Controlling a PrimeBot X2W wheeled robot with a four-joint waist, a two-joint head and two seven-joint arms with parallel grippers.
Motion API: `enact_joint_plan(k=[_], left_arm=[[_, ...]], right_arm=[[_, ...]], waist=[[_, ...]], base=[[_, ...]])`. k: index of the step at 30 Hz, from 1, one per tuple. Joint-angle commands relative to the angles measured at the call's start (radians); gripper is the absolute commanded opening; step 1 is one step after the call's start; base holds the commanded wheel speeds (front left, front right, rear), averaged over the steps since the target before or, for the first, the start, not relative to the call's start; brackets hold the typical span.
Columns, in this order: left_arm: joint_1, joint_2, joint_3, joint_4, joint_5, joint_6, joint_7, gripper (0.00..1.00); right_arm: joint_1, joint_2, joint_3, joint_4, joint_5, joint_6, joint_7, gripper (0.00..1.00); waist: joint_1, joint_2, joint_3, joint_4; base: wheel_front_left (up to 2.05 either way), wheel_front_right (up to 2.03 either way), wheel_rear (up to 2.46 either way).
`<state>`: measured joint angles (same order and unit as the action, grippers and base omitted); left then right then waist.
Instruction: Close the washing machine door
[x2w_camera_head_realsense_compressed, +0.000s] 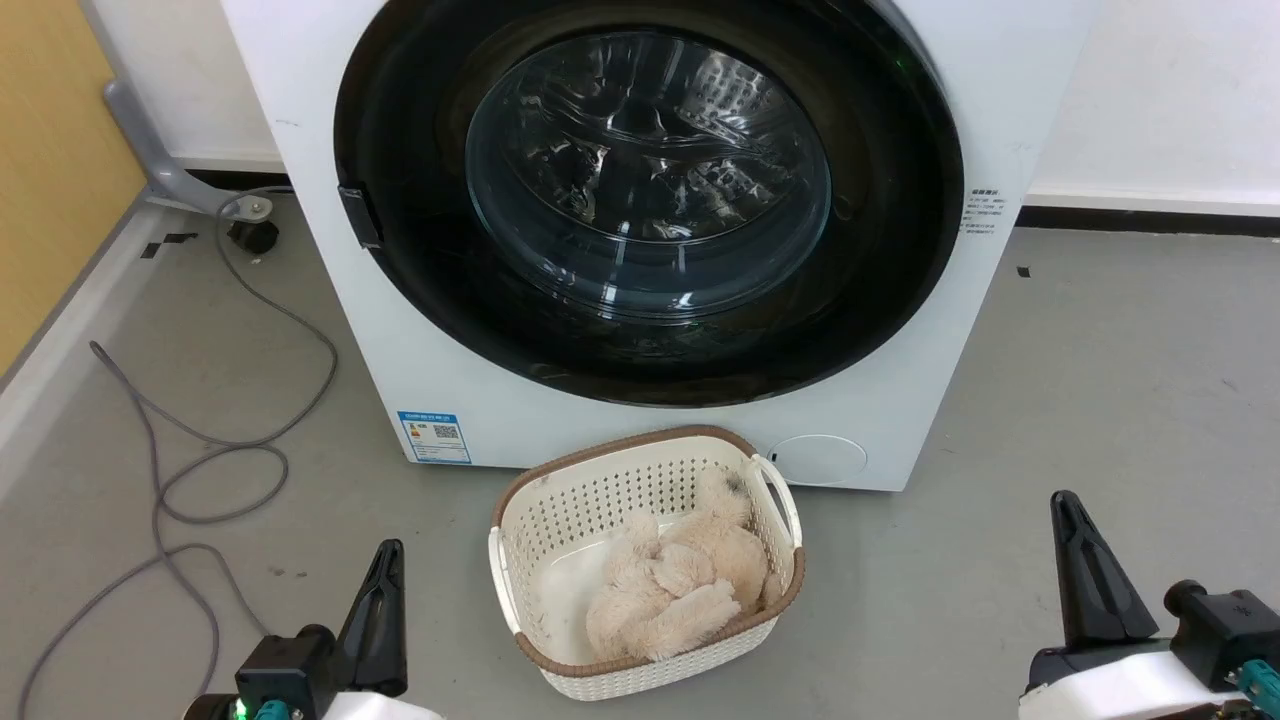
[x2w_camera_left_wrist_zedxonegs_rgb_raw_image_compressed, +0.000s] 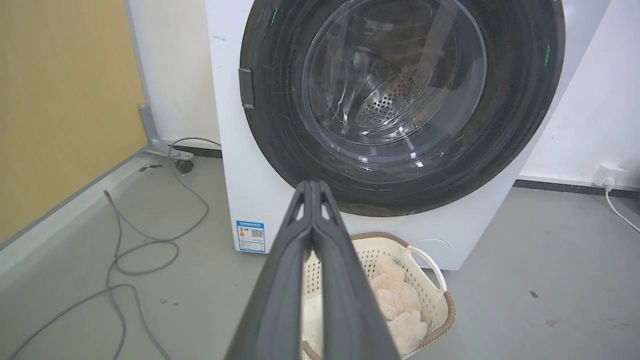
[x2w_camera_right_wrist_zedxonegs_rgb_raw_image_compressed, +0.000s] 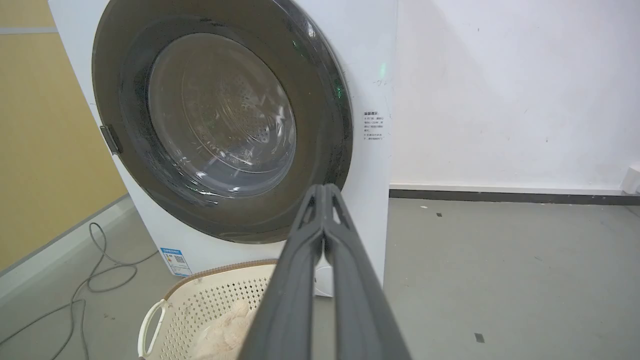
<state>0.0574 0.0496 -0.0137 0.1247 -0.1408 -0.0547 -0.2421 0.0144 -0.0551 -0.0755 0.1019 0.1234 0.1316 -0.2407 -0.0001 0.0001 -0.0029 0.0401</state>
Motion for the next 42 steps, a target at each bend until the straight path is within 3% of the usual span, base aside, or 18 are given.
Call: enact_joint_plan(k=[1, 42], left_arm=[[-0.004, 0.0, 0.002, -0.006, 0.009, 0.003, 0.006, 0.0], [-0.023, 0.0, 0.006, -0.047, 0.055, 0.021, 0.087, 0.0]], right_arm=[[-0.001, 0.0, 0.003, -0.006, -0.007, 0.0, 0.004, 0.0], [-0.006, 0.002, 0.028, -0.039, -0.047, 0.0, 0.086, 0.0]], waist=[[0.0001, -0.0001, 0.0, 0.0], [0.0001, -0.0001, 0.001, -0.014]], base=[[0.0, 0.0, 0.0], [0.0, 0.0, 0.0]])
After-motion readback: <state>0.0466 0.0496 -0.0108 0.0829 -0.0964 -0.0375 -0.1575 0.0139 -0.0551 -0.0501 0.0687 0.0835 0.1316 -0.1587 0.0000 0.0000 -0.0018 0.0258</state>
